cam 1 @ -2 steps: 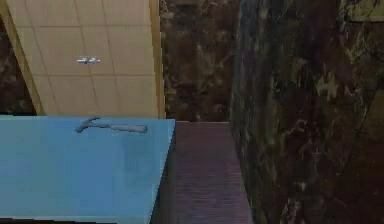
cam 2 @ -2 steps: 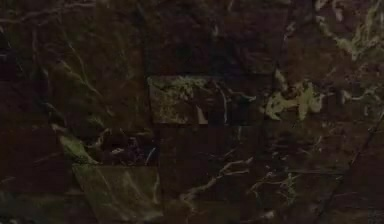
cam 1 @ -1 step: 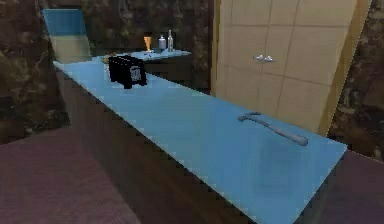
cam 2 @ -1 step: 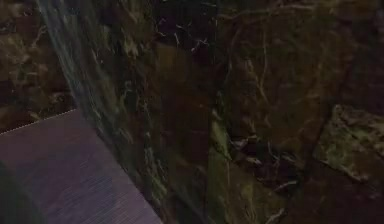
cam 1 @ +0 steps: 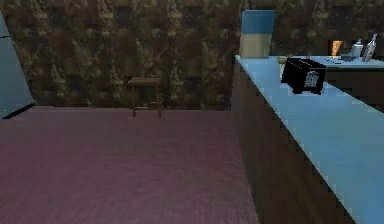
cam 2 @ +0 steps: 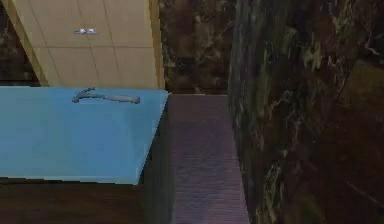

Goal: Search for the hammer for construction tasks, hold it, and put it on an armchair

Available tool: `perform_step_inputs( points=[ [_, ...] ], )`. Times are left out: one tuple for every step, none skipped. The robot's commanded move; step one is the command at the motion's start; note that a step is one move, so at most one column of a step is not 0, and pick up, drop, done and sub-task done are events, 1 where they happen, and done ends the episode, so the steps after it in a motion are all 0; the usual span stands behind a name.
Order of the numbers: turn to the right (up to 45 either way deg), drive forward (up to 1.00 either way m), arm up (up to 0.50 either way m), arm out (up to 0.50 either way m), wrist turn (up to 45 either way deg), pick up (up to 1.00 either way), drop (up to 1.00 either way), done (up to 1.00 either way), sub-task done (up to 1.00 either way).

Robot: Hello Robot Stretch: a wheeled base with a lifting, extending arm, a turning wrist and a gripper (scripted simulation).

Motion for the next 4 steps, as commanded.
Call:
perform_step_inputs(
  points=[
    [-21.0, 0.00, 0.00, 0.00, 0.0, 0.00, 0.00, 0.00, 0.00],
    [45.0, 0.00, 0.00, 0.00, 0.0, 0.00, 0.00, 0.00, 0.00],
    [45.0, 0.00, 0.00, 0.00, 0.0, 0.00, 0.00, 0.00, 0.00],
    [39.0, 0.00, 0.00, 0.00, 0.0, 0.00, 0.00, 0.00, 0.00]
  ],
)
